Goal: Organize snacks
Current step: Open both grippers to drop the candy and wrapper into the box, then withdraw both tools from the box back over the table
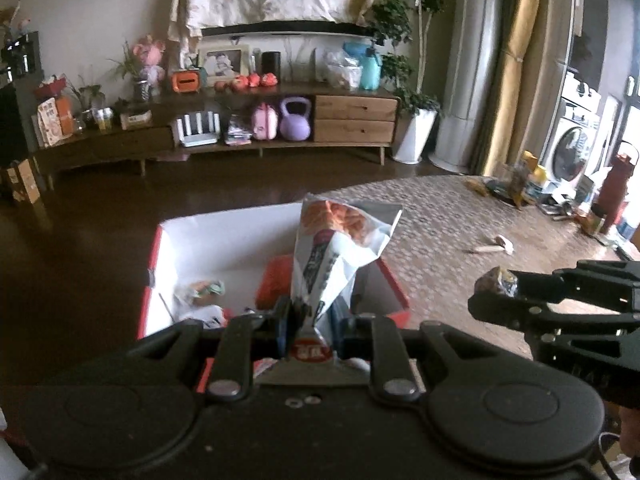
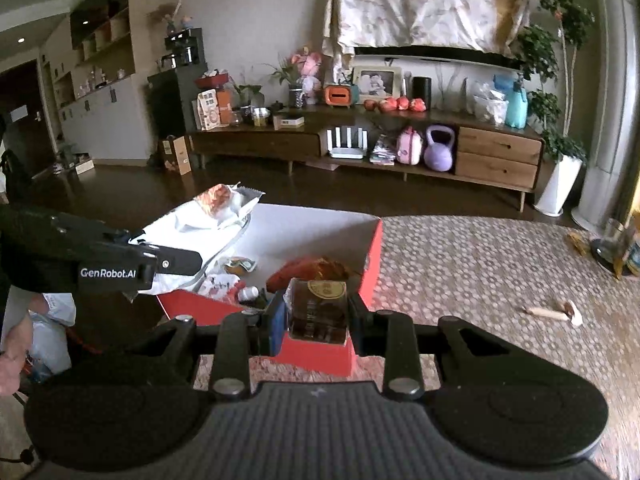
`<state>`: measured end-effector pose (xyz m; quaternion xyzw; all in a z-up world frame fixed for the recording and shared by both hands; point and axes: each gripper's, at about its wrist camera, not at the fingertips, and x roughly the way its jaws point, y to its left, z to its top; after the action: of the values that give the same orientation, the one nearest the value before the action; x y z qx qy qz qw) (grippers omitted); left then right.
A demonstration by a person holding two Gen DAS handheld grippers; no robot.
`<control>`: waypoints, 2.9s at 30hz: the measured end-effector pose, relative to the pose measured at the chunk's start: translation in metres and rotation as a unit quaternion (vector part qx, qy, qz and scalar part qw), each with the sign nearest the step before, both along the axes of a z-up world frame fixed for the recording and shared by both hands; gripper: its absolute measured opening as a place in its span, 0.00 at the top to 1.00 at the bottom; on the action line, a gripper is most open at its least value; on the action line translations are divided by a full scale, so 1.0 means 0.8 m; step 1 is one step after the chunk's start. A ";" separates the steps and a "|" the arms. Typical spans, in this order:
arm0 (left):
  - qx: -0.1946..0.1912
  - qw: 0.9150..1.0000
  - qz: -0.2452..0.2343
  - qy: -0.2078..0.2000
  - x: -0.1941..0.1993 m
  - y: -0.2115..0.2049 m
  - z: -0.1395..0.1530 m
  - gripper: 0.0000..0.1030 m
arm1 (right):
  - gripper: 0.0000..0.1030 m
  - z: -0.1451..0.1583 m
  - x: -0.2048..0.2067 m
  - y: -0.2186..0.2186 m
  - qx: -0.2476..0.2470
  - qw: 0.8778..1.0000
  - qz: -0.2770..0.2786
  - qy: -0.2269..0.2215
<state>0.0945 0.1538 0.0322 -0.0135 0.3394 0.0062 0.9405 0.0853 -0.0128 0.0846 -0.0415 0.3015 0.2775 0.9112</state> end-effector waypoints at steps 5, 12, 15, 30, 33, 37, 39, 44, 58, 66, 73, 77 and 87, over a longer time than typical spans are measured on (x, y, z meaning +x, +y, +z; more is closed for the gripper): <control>0.007 1.000 0.017 0.006 0.022 0.027 -0.006 0.83 | 0.70 -0.007 0.028 0.028 -0.001 1.000 0.009 0.004; 0.019 0.999 0.036 0.026 0.057 0.058 -0.025 0.83 | 0.70 -0.024 0.065 0.065 -0.010 1.000 0.020 0.013; 0.024 0.998 0.041 0.037 0.072 0.066 -0.037 0.83 | 0.70 -0.038 0.080 0.082 -0.019 0.999 0.021 0.021; 0.023 0.993 0.043 0.109 0.109 0.095 -0.107 0.82 | 0.70 -0.101 0.130 0.120 -0.043 0.995 0.025 0.086; 0.020 0.992 0.042 0.117 0.111 0.095 -0.114 0.82 | 0.70 -0.107 0.135 0.122 -0.048 0.994 0.025 0.093; 0.018 0.991 0.040 0.126 0.114 0.095 -0.121 0.78 | 0.70 -0.112 0.136 0.122 -0.052 0.993 0.028 0.100; 0.017 0.991 0.041 0.126 0.112 0.094 -0.121 0.74 | 0.70 -0.112 0.135 0.123 -0.051 0.993 0.030 0.102; 0.016 0.992 0.044 0.119 0.108 0.091 -0.112 0.36 | 0.65 -0.109 0.128 0.123 -0.053 0.993 0.036 0.102; 0.025 0.996 0.065 0.062 0.072 0.081 -0.061 0.00 | 0.23 -0.061 0.083 0.101 -0.037 0.997 0.035 0.061; 0.028 0.997 0.053 0.040 0.037 0.058 -0.028 0.00 | 0.23 -0.030 0.046 0.066 -0.029 0.998 0.014 0.048; 0.019 0.999 0.023 0.025 0.011 0.019 -0.004 0.00 | 0.23 -0.012 0.013 0.014 -0.027 0.999 -0.023 0.035; 0.015 1.000 -0.005 0.013 0.000 -0.013 0.006 0.00 | 0.23 -0.001 -0.001 -0.022 -0.028 0.998 -0.040 0.030; 0.007 0.998 -0.058 0.020 0.008 -0.105 -0.002 0.00 | 0.23 0.014 -0.006 -0.133 -0.022 0.994 -0.106 0.025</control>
<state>0.1011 0.0699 0.0303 0.0133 0.3588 -0.0457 0.9322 0.0804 -0.1193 0.0954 -0.0224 0.3331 0.1741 0.9264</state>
